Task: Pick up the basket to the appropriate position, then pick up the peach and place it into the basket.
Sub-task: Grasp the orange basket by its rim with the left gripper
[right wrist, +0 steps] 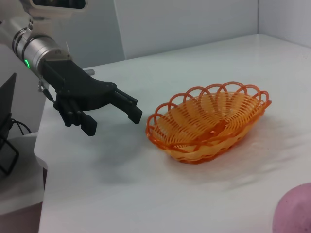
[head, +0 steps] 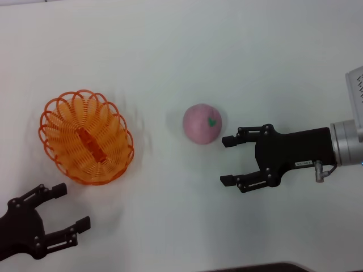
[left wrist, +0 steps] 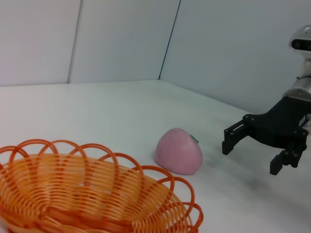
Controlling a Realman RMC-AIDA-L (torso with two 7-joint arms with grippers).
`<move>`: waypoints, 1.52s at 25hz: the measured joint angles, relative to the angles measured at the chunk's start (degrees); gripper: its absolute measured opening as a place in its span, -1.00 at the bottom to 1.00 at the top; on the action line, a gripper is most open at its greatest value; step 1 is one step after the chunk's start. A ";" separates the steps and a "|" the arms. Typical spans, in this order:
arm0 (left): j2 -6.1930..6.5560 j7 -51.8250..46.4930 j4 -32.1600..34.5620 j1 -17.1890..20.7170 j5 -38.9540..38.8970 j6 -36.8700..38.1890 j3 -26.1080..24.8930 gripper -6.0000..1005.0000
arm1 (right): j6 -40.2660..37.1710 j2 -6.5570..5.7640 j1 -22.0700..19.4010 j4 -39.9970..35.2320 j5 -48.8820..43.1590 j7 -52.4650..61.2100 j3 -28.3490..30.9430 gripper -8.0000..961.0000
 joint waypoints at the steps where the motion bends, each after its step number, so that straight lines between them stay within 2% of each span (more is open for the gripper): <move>1: 0.01 0.01 0.07 0.02 -0.01 -0.01 -0.06 0.83 | 0.03 0.00 0.01 -0.02 -0.02 -0.01 -0.01 0.82; 15: 0.29 -0.07 0.23 -0.37 -0.15 0.94 -1.36 0.82 | 0.89 0.00 0.29 -0.50 -0.25 0.34 -0.01 0.83; 18: 0.32 -2.82 0.22 -0.78 -0.29 1.00 -2.99 0.81 | 0.96 0.00 0.60 -0.28 -0.24 0.41 -0.01 0.83; 21: 0.68 -10.25 0.80 -1.55 -0.31 1.01 -6.17 0.81 | 0.96 0.00 0.83 -0.22 -0.10 0.57 -0.01 0.82; 25: 1.81 -26.20 2.83 -3.16 -0.33 -0.11 -9.46 0.81 | 0.96 0.00 1.06 -0.21 -0.05 1.27 -0.01 0.83; 31: 4.24 -47.41 4.79 -6.35 0.59 -1.69 -9.13 0.80 | 0.95 0.00 1.33 -0.21 -0.07 1.95 -0.02 0.82; 34: 4.72 -53.73 6.10 -7.51 1.17 -2.73 -8.98 0.80 | 0.94 0.00 1.50 -0.21 -0.17 2.13 -0.08 0.82; 38: 5.40 -55.98 6.78 -9.54 2.82 -3.01 -8.74 0.80 | 0.94 0.00 1.52 -0.20 -0.19 2.15 -0.10 0.83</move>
